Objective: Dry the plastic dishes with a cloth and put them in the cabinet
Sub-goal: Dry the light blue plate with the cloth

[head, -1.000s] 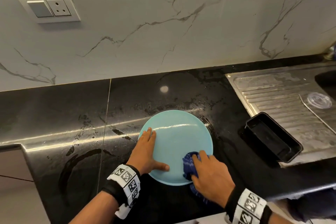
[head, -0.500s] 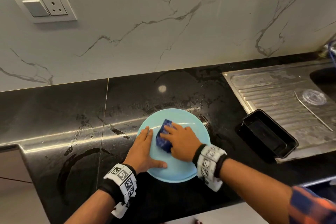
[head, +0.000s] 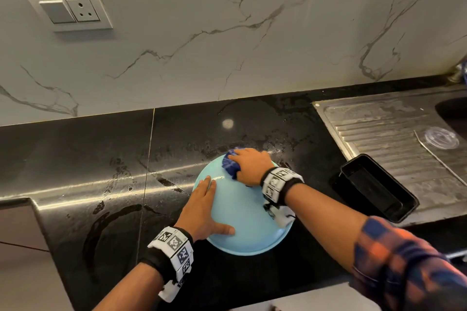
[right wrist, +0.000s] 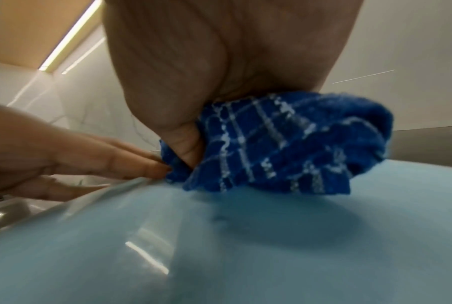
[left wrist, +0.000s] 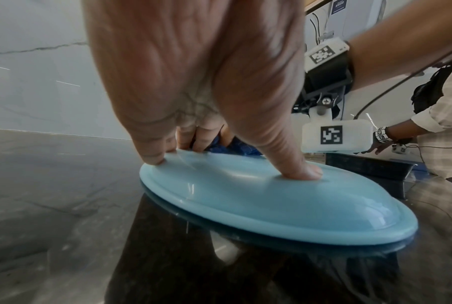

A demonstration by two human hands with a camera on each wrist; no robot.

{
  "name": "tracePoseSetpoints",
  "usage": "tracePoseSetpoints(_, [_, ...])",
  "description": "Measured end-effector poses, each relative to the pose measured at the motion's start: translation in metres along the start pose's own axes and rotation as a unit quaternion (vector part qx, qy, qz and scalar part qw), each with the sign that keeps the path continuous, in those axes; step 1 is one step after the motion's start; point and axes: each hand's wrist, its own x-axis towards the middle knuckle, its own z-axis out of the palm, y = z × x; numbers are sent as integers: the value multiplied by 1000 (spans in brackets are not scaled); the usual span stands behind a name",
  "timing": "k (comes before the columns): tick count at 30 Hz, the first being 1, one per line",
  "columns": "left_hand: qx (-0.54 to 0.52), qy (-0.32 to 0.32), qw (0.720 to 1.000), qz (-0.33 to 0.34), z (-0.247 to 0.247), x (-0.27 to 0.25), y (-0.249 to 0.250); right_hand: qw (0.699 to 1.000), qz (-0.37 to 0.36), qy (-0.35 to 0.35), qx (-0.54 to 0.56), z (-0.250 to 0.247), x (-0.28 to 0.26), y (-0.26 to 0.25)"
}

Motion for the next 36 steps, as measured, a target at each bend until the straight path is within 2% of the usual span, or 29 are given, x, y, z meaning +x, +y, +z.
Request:
tracePoseSetpoints(3, [-16,13,1000,15,2,3,-3,997,-65,-8,-29,2,12,-29])
tracePoseSetpoints(6, [-25,23,999,16,3,3,-4,997,-78,-4,-19,5,12,-21])
tracePoseSetpoints(10, [-17,9,1000,-2,2,3,-3,999,38,-4,19,-4,-13,27])
tracePoseSetpoints(12, [-19,9,1000,-7,2,4,-3,993,105,7,55,-1,-40,52])
tracePoseSetpoints(15, [-20,7,1000,-9,4,4,-2,983,158,27,84,17,-89,67])
tracePoseSetpoints(20, [-25,12,1000,-10,3,4,-2,990,123,35,52,49,-167,29])
tracePoseSetpoints(23, [-18,14,1000,-7,4,4,-1,994,95,27,40,57,-184,3])
tracePoseSetpoints(27, [-6,17,1000,-7,4,1,2,994,112,-4,19,42,-170,-4])
tracePoseSetpoints(32, [17,8,1000,-22,11,-15,9,984,175,13,33,14,-120,37])
tracePoseSetpoints(36, [20,0,1000,-22,15,-24,11,988,143,-26,49,-11,-59,51])
